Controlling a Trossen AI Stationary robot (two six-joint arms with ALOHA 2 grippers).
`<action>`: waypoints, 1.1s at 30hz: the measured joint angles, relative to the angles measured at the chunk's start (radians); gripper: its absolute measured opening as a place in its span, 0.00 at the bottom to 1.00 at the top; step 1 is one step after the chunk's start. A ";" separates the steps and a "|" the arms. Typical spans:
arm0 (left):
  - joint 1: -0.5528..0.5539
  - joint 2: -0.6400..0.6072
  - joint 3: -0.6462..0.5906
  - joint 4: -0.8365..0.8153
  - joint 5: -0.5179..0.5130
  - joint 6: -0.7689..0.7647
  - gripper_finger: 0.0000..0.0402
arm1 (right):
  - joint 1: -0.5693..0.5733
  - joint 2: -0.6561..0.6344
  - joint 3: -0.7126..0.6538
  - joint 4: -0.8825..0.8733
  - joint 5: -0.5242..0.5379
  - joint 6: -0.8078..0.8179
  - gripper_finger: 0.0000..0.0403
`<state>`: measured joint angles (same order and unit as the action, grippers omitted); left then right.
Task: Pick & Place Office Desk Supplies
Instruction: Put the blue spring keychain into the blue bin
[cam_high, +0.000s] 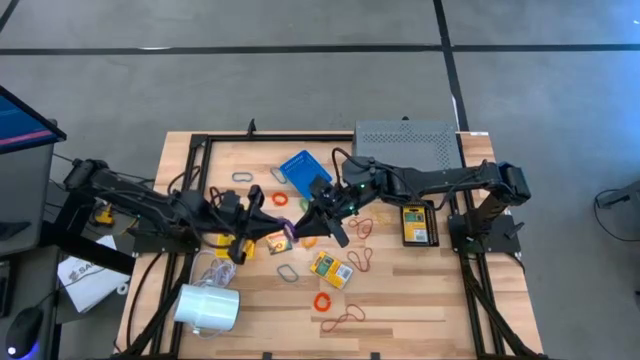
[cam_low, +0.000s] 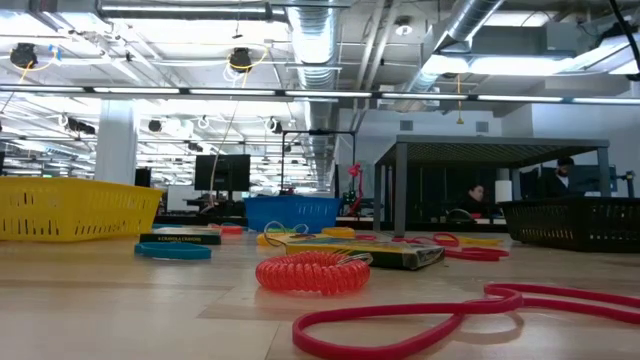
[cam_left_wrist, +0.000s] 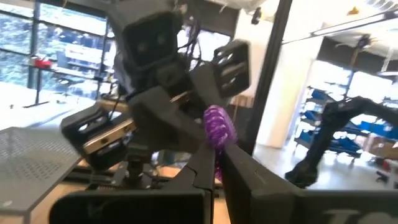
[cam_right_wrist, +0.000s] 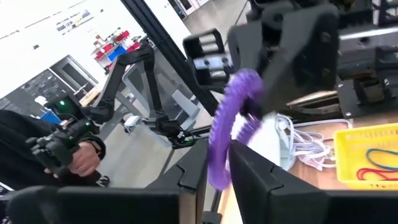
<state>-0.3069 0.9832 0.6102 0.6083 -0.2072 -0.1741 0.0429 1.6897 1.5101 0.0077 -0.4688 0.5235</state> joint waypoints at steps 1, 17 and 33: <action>0.000 -0.006 0.000 0.001 0.005 0.000 0.01 | -0.003 0.000 0.000 0.000 0.006 -0.001 0.17; 0.000 -0.015 0.000 -0.002 0.025 -0.001 0.00 | -0.053 0.000 0.000 0.001 0.092 0.000 0.56; 0.000 -0.015 0.000 -0.061 -0.067 0.004 0.01 | -0.047 0.000 0.000 0.024 0.074 0.013 0.50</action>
<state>-0.3069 0.9684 0.6102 0.5472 -0.2743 -0.1699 -0.0039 1.6901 1.5101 0.0314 -0.3950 0.5362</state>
